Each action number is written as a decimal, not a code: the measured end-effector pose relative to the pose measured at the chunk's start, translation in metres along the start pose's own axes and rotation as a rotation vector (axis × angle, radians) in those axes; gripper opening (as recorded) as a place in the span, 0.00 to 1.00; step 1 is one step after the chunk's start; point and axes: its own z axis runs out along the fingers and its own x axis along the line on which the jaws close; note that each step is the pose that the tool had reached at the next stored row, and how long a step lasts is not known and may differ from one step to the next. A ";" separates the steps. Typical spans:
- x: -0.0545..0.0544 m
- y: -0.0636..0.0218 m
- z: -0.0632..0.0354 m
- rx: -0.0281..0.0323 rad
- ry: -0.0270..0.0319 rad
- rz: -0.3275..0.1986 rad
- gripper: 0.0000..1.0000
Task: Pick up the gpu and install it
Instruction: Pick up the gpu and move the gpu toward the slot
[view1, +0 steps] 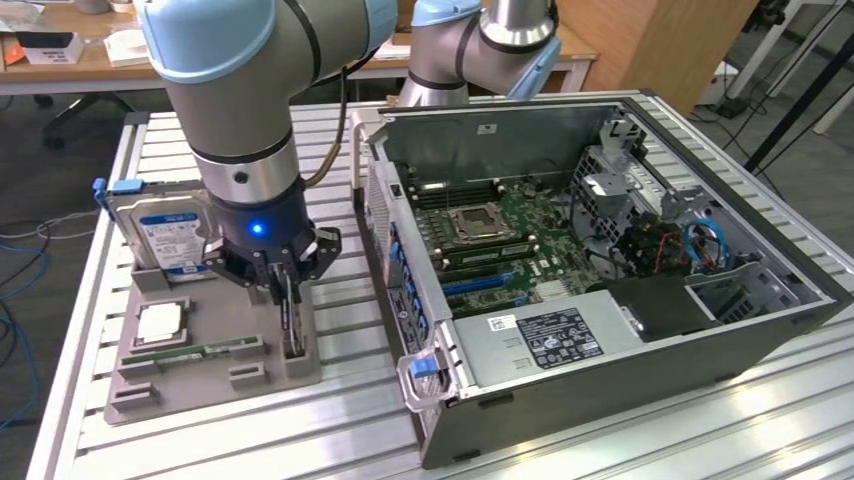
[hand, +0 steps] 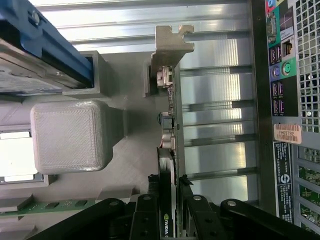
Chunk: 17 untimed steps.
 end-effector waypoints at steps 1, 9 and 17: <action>0.000 0.0000 0.0000 0.0000 0.0000 0.000 0.26; 0.000 0.0005 -0.0135 0.0000 0.0000 0.000 0.26; -0.002 0.0018 -0.0480 0.0000 0.0000 0.000 0.26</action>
